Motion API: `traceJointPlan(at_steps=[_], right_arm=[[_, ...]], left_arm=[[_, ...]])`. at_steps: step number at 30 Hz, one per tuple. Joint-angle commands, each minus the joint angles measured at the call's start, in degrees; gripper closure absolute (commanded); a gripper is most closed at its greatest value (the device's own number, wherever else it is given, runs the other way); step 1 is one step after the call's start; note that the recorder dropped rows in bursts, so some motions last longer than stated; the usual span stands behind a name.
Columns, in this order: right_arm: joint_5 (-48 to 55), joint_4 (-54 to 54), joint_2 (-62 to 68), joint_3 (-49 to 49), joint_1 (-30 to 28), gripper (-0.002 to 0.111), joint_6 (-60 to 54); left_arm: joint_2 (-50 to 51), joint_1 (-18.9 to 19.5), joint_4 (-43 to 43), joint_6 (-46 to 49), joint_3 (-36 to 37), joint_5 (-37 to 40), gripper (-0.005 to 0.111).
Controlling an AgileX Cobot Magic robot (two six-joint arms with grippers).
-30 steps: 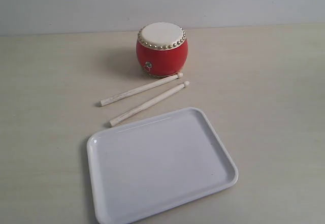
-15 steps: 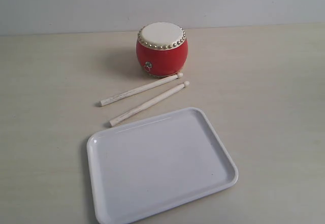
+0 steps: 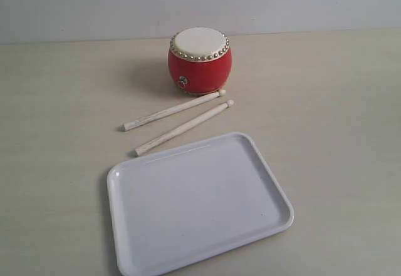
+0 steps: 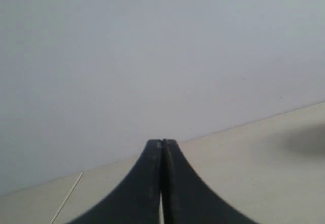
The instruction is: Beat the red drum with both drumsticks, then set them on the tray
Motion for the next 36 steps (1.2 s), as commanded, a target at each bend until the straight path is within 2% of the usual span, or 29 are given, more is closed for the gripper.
traceJointPlan(at_steps=[1,3,4,6,9,13,15,22,24,25,26,27,28,29,31,32,33,35,36], right_arm=[[-0.29,-0.39,-0.36,0.24,-0.14,0.108,-0.03],[-0.29,-0.39,-0.36,0.24,-0.14,0.108,-0.03],[-0.29,-0.39,-0.36,0.24,-0.14,0.108,-0.03],[-0.29,-0.39,-0.36,0.24,-0.14,0.108,-0.03],[-0.29,-0.39,-0.36,0.24,-0.14,0.108,-0.03],[-0.29,-0.39,-0.36,0.24,-0.14,0.108,-0.03],[-0.29,-0.39,-0.36,0.24,-0.14,0.108,-0.03],[-0.29,-0.39,-0.36,0.24,-0.14,0.108,-0.03],[-0.29,-0.39,-0.36,0.24,-0.14,0.108,-0.03],[-0.29,-0.39,-0.36,0.24,-0.14,0.108,-0.03],[-0.29,-0.39,-0.36,0.24,-0.14,0.108,-0.03],[-0.29,-0.39,-0.36,0.24,-0.14,0.108,-0.03],[-0.29,-0.39,-0.36,0.24,-0.14,0.108,-0.03],[-0.29,-0.39,-0.36,0.24,-0.14,0.108,-0.03],[-0.29,-0.39,-0.36,0.24,-0.14,0.108,-0.03],[-0.29,-0.39,-0.36,0.24,-0.14,0.108,-0.03],[-0.29,-0.39,-0.36,0.24,-0.14,0.108,-0.03],[-0.29,-0.39,-0.36,0.24,-0.14,0.108,-0.03],[-0.29,-0.39,-0.36,0.24,-0.14,0.108,-0.03]], left_arm=[[-0.32,0.10,0.05,-2.36,-0.02,-3.87,0.107],[-0.32,-0.02,0.05,-13.19,-0.02,-6.37,0.107],[-0.32,-0.02,-0.06,-29.06,-0.02,-7.73,0.107],[-0.32,-0.02,-0.06,-41.39,-0.02,-8.15,0.107],[-0.32,-0.02,-0.06,-43.32,-0.02,-9.89,0.107],[-0.32,-0.02,-0.21,-53.30,-0.02,-21.68,0.107],[-0.32,-0.02,-0.21,-54.11,-0.02,-24.99,0.107],[-0.32,-0.02,-0.40,-56.00,-0.02,-25.19,0.107],[0.64,-0.02,-4.68,-52.87,-0.79,-21.43,0.107],[4.47,-0.02,-7.47,-45.35,-3.96,-16.23,0.107],[6.74,-0.02,-8.80,-42.50,-5.49,-14.13,0.107],[14.21,-0.02,-11.85,-38.54,-9.37,-13.14,0.107],[17.71,-0.02,-12.15,-38.54,-11.06,-13.46,0.107],[27.12,-0.02,-12.02,-38.80,-15.89,-13.87,0.107],[40.36,-0.13,-8.31,-38.93,-24.20,-12.65,0.107],[48.81,-0.24,-4.14,-39.18,-30.04,-9.07,0.107],[52.36,-0.74,-1.52,-39.18,-33.44,-5.98,0.107],[60.00,-4.24,9.10,-37.98,-42.25,3.35,0.107],[63.66,-7.82,14.97,-35.95,-47.90,8.92,0.107]])
